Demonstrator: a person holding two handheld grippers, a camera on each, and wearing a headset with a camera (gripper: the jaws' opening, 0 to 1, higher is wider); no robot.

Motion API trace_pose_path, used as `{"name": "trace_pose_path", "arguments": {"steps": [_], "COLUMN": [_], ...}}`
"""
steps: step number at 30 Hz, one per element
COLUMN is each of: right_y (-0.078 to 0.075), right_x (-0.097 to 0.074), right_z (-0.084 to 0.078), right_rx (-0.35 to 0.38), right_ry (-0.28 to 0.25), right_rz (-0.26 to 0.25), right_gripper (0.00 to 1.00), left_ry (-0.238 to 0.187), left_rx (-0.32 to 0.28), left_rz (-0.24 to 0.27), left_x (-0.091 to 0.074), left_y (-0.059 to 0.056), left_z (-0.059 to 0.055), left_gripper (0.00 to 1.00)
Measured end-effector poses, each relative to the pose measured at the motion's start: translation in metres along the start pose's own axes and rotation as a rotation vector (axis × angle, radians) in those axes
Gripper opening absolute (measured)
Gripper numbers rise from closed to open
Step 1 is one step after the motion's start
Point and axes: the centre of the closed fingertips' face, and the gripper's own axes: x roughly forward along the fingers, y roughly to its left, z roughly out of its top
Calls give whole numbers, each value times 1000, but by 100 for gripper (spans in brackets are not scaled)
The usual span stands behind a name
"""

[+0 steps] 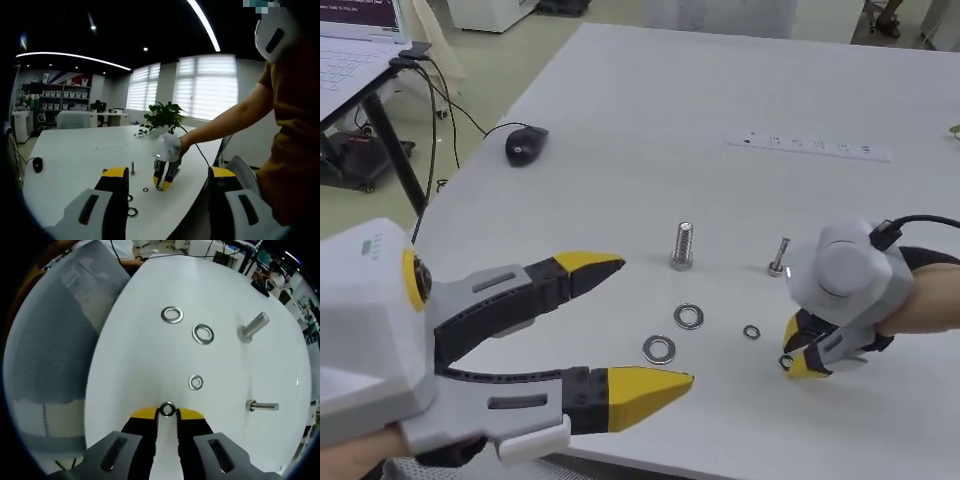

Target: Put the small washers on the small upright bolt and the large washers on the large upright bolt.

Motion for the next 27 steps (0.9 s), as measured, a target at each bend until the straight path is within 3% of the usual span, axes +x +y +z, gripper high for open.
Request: {"name": "trace_pose_path", "arguments": {"steps": [9, 15, 18, 23, 27], "right_y": [0, -1, -8, -34, -51], "right_x": [1, 0, -11, -43, -59], "right_z": [1, 0, -4, -6, -6], "right_rx": [-17, 5, 20, 23, 45], "right_ry": [26, 13, 15, 14, 1], "right_rz": [6, 5, -5, -53, -78], "right_gripper": [13, 12, 12, 12, 12], "left_ry": [0, 2, 3, 4, 10], "left_rx": [4, 3, 2, 3, 14], "left_rz": [0, -3, -3, -5, -3], "left_x": [1, 3, 4, 9, 11], "left_y": [-3, -4, -4, -1, 0], "left_z": [1, 1, 1, 0, -2], "left_gripper": [63, 63, 63, 63, 63]}}
